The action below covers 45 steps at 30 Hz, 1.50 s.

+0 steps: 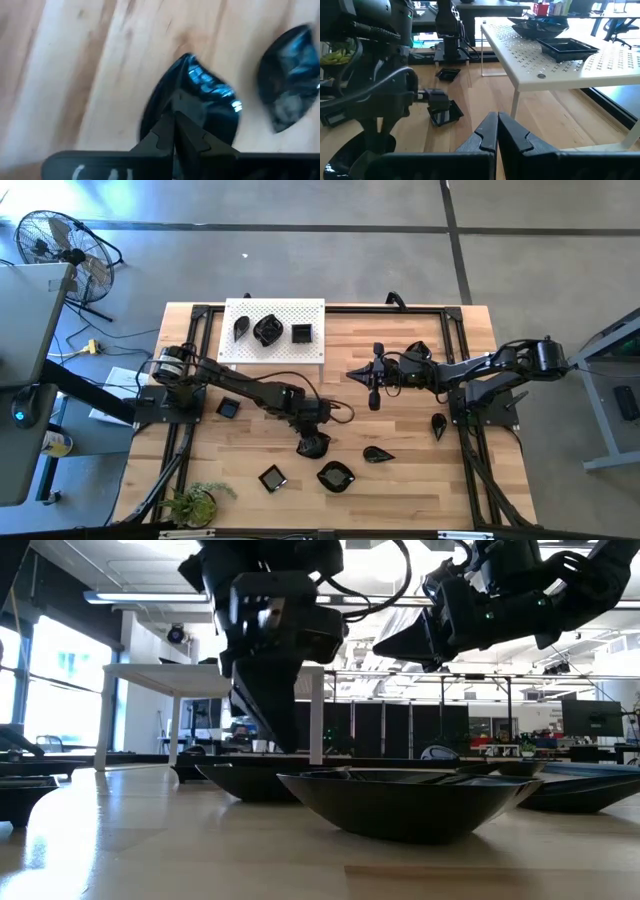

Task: Pick & Place Mini shaped plates
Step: Stack the leaf-shaped plate on top of the leaf-shaped plate on the shelf

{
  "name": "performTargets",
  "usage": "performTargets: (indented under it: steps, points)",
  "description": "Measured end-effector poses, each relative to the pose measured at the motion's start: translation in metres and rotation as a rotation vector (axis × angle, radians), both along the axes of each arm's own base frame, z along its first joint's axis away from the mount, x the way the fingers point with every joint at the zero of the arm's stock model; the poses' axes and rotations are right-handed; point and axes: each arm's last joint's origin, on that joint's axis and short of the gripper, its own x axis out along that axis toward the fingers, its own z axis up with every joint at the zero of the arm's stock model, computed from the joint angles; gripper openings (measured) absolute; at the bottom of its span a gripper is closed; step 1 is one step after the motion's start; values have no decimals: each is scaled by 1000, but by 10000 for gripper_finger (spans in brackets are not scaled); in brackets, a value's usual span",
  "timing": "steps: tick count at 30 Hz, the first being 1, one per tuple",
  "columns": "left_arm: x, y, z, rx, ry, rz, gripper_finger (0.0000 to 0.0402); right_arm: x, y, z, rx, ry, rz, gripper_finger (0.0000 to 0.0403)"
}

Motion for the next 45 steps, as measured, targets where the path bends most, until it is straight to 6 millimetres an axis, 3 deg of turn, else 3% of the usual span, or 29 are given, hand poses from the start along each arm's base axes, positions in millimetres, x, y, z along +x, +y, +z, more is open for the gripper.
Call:
performTargets:
  steps: [9, 13, 16, 21, 30, 40, 45]
  points:
    - [6, 0, 21, 94, -9, -121, 107, 0, 0, 0, 0, 0, 0, 0]
    - [7, -2, 10, 64, 21, -191, 130, 0, 0, 0, 0, 0, 0, 0]
    - [9, 0, -5, 63, 70, -207, 133, 0, 0, 0, 0, 0, 0, 0]
    - [11, -1, -14, 53, 82, -220, 133, 0, 0, -1, 1, 6, 0, 0]
    - [12, -1, -15, 57, 81, -218, 120, 0, 0, -1, 1, 9, 0, 0]
    - [20, -1, 9, 63, 97, -181, 113, 0, 0, -1, 2, 14, 0, 0]
    - [19, 1, 11, 95, 122, -168, 113, 0, 0, -1, 1, 14, 0, 0]
